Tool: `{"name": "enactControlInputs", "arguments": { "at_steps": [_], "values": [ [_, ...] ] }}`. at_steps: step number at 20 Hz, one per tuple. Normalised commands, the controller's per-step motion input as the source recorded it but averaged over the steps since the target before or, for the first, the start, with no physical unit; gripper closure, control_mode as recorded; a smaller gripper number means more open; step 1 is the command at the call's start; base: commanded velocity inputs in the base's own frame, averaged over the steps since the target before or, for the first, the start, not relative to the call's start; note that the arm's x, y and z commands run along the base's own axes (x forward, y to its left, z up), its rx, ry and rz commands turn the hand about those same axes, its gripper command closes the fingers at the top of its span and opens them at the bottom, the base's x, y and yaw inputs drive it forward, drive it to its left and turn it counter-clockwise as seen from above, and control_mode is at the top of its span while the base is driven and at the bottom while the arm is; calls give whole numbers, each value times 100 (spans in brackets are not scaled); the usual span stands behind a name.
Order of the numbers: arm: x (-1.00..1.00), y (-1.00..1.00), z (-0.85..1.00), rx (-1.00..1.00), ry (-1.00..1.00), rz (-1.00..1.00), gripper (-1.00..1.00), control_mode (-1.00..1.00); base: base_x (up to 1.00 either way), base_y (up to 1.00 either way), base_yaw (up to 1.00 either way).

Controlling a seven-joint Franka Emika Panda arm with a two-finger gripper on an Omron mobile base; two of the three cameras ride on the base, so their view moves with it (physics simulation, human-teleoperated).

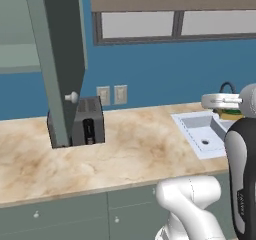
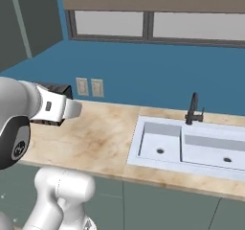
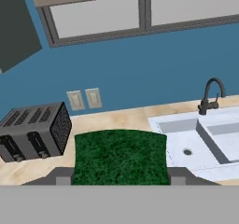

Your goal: Locate and retrieve the dish brush and sponge from the cabinet. Place them next to the sink.

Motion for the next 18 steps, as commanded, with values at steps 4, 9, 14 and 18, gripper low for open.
{"name": "enactControlInputs", "arguments": {
  "at_steps": [4,9,14,18],
  "values": [
    [0,0,0,0,0,0,100,100,38,-35,0],
    [0,0,0,0,0,0,100,100,34,-32,0],
    [0,0,0,0,0,0,100,100,42,-17,0],
    [0,0,0,0,0,0,100,100,36,-11,2]
  ]
}}
